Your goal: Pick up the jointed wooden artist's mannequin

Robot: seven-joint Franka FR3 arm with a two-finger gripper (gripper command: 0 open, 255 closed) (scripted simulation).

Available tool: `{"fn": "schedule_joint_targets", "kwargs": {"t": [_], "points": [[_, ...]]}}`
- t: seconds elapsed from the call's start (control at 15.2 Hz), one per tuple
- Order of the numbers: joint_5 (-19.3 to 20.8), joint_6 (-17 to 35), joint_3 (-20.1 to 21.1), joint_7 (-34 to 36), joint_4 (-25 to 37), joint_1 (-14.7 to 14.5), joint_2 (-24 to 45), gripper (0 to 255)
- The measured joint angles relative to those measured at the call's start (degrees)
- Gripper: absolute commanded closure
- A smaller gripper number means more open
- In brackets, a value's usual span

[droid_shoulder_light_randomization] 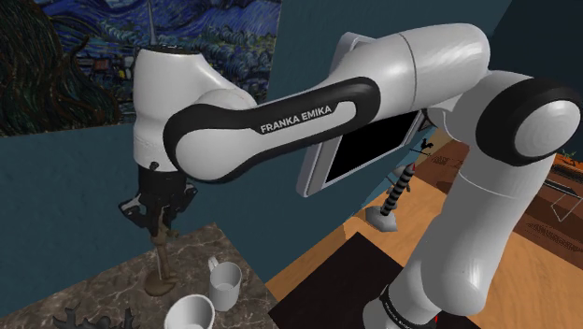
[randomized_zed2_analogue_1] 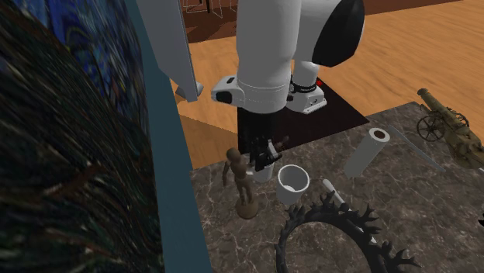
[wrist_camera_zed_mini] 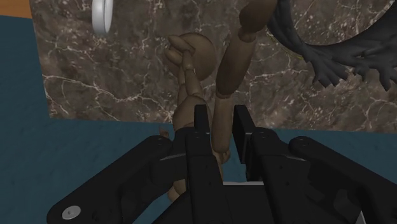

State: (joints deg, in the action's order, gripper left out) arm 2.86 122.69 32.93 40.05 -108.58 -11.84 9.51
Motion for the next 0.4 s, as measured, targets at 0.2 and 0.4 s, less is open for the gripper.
{"fn": "schedule_joint_targets", "kwargs": {"t": [0.2, 0.4], "points": [[-0.52, -2.22, 0.11, -0.26, 1.58, 0.11, -0.76, 255], [-0.95, -3.97, 0.18, -0.48, 2.78, 0.21, -1.42, 255]]}}
